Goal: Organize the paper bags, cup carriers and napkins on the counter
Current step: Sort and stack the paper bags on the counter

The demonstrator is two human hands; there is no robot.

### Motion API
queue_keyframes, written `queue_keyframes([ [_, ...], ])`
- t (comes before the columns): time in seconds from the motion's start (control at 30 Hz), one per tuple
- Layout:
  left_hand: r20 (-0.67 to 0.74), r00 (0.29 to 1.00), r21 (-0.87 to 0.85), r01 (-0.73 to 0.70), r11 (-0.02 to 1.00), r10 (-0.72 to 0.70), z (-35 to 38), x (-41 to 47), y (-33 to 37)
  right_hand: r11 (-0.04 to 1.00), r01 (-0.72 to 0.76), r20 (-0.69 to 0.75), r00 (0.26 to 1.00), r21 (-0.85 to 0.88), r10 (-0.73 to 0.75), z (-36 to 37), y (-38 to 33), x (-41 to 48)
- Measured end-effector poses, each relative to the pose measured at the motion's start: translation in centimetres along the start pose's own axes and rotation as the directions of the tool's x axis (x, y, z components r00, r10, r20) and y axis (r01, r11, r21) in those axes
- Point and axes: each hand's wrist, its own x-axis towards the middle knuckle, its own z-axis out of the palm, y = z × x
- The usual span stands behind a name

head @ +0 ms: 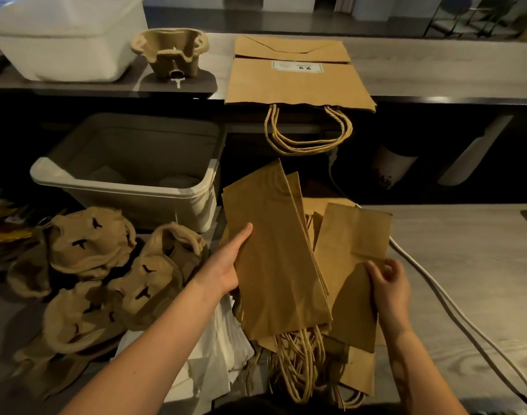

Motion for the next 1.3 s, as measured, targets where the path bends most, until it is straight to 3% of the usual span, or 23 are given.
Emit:
queue_keyframes([
  [0.13, 0.031, 0.999, 0.016, 0.032, 0.999, -0.033, -0.5, 0.1, 0.5, 0.972, -0.060, 0.138, 0.990, 0.228, 0.029, -0.5, -2.0, 0.1],
  [0.3, 0.045, 0.997, 0.057, 0.059, 0.997, -0.061, 0.1, 0.1, 1.0, 0.945, -0.157, 0.295, 0.953, 0.288, 0.069, -0.1, -4.6, -0.2],
  [0.4, -0.015, 0.999, 0.095, 0.031, 0.995, -0.029, 0.5, 0.1, 1.2, 0.929, -0.189, 0.386, 0.921, 0.318, 0.055, 1.1, -5.3, -1.3],
  [0.5, -0.018, 0.999, 0.107, 0.032, 0.994, -0.030, 0.1, 0.0, 1.3, 0.930, -0.131, 0.302, 0.953, 0.343, 0.023, 1.0, -5.8, -0.9],
  [0.63, -0.054, 0.999, 0.088, -0.004, 0.996, 0.009, -1.0, 0.0, 2.3, 0.840, -0.138, 0.090, 0.990, 0.524, 0.106, -1.6, -6.6, 1.6],
  [0.7, -0.094, 0.995, 0.085, -0.037, 0.996, 0.045, -1.0, 0.0, 2.5, 0.817, -0.161, 0.083, 0.987, 0.554, 0.139, -2.8, -7.1, 2.3],
  [0.87, -0.093, 0.994, 0.202, -0.034, 0.979, 0.054, 0.1, -0.1, 1.5, 0.919, -0.218, 0.340, 0.935, 0.327, 0.101, 0.3, -7.2, 0.3],
  [1.0, -0.066, 0.997, 0.198, -0.023, 0.980, 0.037, 0.9, -0.5, 0.9, 0.979, -0.044, 0.338, 0.941, 0.201, -0.027, 3.9, -6.5, -2.0],
  [1.2, -0.041, 0.997, 0.259, -0.049, 0.965, 0.061, 1.6, -0.5, 0.4, 0.997, 0.038, 0.471, 0.880, 0.066, -0.065, 6.2, -6.3, -4.1],
  [1.3, -0.090, 0.993, 0.276, -0.046, 0.960, 0.073, 1.8, -0.5, 0.1, 0.999, -0.043, 0.502, 0.865, 0.033, 0.020, 7.1, -6.0, -5.1],
])
